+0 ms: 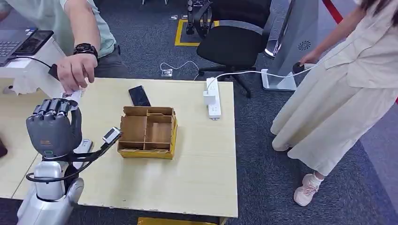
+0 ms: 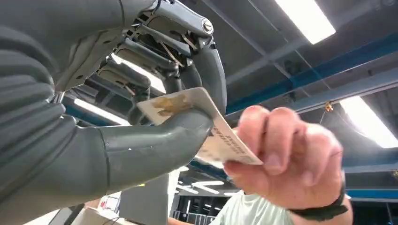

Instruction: Pass the card to the sensor for recognition and then transmit it.

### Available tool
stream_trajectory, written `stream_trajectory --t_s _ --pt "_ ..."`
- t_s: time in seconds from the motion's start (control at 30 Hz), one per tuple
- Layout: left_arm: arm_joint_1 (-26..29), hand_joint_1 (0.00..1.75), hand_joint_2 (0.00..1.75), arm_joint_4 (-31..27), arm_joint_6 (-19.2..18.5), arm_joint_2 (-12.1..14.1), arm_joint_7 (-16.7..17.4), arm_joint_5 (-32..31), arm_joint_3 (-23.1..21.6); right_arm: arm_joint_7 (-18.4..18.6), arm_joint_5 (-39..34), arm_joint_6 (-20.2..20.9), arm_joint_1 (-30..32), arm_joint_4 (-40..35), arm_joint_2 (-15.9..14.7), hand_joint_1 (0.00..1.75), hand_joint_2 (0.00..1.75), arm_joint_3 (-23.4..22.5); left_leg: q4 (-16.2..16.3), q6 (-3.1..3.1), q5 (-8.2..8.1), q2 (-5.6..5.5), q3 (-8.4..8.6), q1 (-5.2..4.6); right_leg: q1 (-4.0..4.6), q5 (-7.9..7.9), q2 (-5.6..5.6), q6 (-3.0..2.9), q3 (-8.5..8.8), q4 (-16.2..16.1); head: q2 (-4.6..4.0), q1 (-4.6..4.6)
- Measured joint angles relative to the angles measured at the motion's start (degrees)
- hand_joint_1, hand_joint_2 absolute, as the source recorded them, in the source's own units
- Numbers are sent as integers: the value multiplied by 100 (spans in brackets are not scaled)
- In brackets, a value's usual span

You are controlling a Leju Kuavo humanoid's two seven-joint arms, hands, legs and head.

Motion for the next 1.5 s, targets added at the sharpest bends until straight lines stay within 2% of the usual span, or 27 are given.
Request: stream_trajectory --t_s 0.7,0.87,0.97,1.03,1.23,1.27,1.33,1.5 --pt "1 175 175 0 -37 -66 -131 120 9 15 -90 -39 7 0 -13 0 0 64 0 0 0 0 0 0 0 0 0 0 0 0 0 0" --pt "22 175 175 0 -192 -68 -190 409 9 24 -138 -39 11 0 -15 0 0 74 0 0 0 0 0 0 0 0 0 0 0 0 0 -2" --pt "76 175 175 -44 -361 -68 -267 777 9 46 -190 -37 19 -2 -22 0 0 90 0 0 0 0 0 0 0 0 0 0 0 0 0 0" --pt "129 175 175 -98 -629 -70 -358 1294 9 53 -227 -33 34 -9 -26 0 0 101 0 0 0 0 0 0 0 0 0 0 0 0 0 0" --pt "288 175 175 -227 -945 -109 -582 2401 9 79 -266 -18 77 -61 -28 0 0 114 0 0 0 -1 -1 0 0 0 -1 0 0 0 0 -2" --pt "307 175 175 -245 -1032 -116 -661 2701 9 81 -278 -15 83 -68 -28 0 0 114 0 0 0 -1 -1 0 0 0 -1 0 0 0 0 0" --pt "364 175 175 -308 -1339 -157 -965 3971 43 81 -308 -11 114 -103 -28 0 0 112 0 0 0 -1 -1 0 0 0 -1 0 0 0 0 2" --pt "490 175 175 -424 -1635 -258 -1486 5148 181 35 -339 28 201 -157 -28 0 0 112 0 0 -1 -1 -2 0 0 -1 -1 0 0 0 0 0"
